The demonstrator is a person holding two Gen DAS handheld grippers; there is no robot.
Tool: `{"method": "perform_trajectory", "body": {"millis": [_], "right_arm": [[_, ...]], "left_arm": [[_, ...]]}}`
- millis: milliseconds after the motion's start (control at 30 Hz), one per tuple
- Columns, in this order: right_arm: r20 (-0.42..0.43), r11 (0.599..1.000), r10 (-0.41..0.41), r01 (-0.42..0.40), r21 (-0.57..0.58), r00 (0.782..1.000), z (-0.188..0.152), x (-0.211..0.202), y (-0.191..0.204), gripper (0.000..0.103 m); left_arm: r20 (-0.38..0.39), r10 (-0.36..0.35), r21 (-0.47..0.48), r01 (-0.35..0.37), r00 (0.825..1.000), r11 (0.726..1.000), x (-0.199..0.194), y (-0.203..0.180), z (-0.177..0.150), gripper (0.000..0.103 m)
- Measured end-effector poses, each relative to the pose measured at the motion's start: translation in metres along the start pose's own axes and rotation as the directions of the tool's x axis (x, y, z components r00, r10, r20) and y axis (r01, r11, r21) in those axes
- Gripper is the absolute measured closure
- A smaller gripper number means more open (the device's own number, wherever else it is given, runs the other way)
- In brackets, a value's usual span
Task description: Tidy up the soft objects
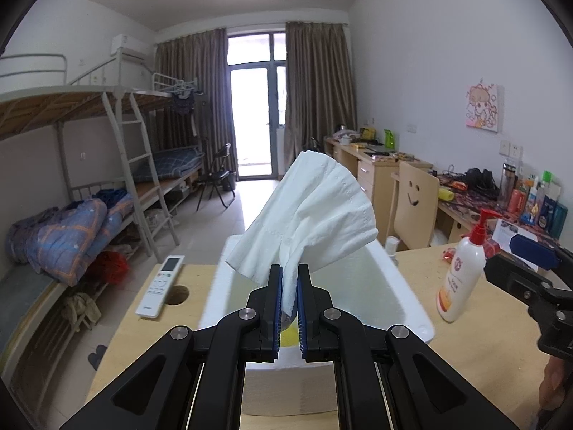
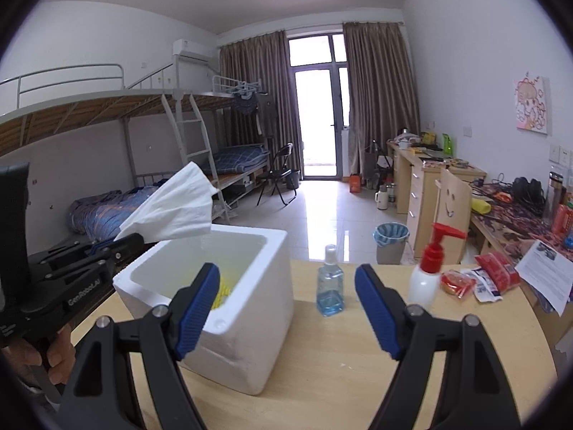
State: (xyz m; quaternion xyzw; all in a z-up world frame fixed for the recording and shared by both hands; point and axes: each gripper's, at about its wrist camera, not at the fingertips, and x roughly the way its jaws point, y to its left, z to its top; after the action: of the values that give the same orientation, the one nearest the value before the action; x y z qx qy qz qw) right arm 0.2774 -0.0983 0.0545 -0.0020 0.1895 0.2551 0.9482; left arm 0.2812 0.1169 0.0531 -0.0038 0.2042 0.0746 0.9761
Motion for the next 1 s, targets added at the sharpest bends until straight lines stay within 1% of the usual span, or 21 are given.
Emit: {"method": "perform_trajectory", "body": {"millis": [133,267,367,467,500,533,567,600,633,700,733,767,800,833,900,1000], "right_arm": [[0.012,1.000,-0.024,0.024,0.015,1.000,-0.005,-0.007,-0.012,0.022],[0.015,0.999,-0.036,0.035,0.030,0.999,-0.009,-0.012,-0.020,0.022],[0.014,0.998,-0.039,0.039,0.040,0.999,-0.010,-0.013,-0.021,0.022],[0.013,0.998,-0.045,0.045,0.040,0.999,-0.012,-0.013,-0.022,0.022],[0.013,0.998,-0.049,0.048,0.043,0.999,-0.013,-0.013,-0.024,0.022],[0.012,0.998,-0.049,0.049,0.048,0.999,-0.014,-0.014,-0.025,0.022],[0.011,0.998,-0.047,0.046,0.052,0.999,-0.016,-0.015,-0.027,0.022],[0.011,0.997,-0.050,0.049,0.055,0.999,-0.016,-0.015,-0.027,0.022],[0.012,0.997,-0.051,0.051,0.057,0.999,-0.016,-0.016,-0.028,0.022],[0.012,0.997,-0.048,0.047,0.064,0.999,-0.017,-0.017,-0.029,0.022],[0.011,0.997,-0.049,0.048,0.066,0.999,-0.017,-0.016,-0.030,0.022],[0.010,0.997,-0.050,0.049,0.067,0.999,-0.017,-0.016,-0.031,0.022],[0.009,0.996,-0.051,0.050,0.069,0.999,-0.017,-0.017,-0.031,0.022],[0.007,0.996,-0.050,0.049,0.072,0.999,-0.018,-0.017,-0.031,0.022],[0.007,0.996,-0.048,0.048,0.073,0.999,-0.018,-0.018,-0.031,0.022],[0.009,0.996,-0.044,0.043,0.075,0.999,-0.018,-0.019,-0.031,0.022]], "left_arm": [[-0.006,-0.009,0.019,0.009,1.000,1.000,0.006,-0.011,0.001,0.095],[-0.018,-0.019,0.006,0.019,1.000,1.000,0.012,-0.013,0.001,0.095],[-0.024,-0.018,0.012,0.018,1.000,1.000,0.018,-0.017,0.000,0.095],[-0.026,-0.041,0.020,0.041,0.999,0.999,0.022,-0.017,0.000,0.090],[-0.027,-0.045,0.018,0.045,0.999,0.999,0.023,-0.017,0.001,0.081],[-0.027,-0.047,0.008,0.047,0.999,0.999,0.024,-0.016,0.001,0.062],[-0.025,-0.049,0.000,0.049,0.998,0.999,0.024,-0.015,0.002,0.049],[-0.022,-0.048,-0.007,0.048,0.999,0.999,0.024,-0.014,0.002,0.027],[-0.009,-0.046,-0.014,0.046,0.999,0.999,0.022,-0.013,0.002,0.020],[0.030,-0.035,-0.018,0.035,0.999,0.999,0.018,-0.013,0.003,0.019],[0.049,-0.024,-0.020,0.025,0.999,0.999,0.015,-0.013,0.004,0.015],[0.058,-0.030,-0.019,0.031,0.998,0.999,0.013,-0.014,0.004,0.014],[0.058,-0.047,-0.013,0.047,0.997,0.999,0.012,-0.014,0.005,0.011],[0.056,-0.051,-0.008,0.052,0.997,0.999,0.011,-0.015,0.005,0.011],[0.056,-0.041,0.005,0.040,0.998,0.999,0.010,-0.017,0.004,0.011],[0.054,-0.047,0.010,0.047,0.997,0.999,0.007,-0.019,0.003,0.011]]}}
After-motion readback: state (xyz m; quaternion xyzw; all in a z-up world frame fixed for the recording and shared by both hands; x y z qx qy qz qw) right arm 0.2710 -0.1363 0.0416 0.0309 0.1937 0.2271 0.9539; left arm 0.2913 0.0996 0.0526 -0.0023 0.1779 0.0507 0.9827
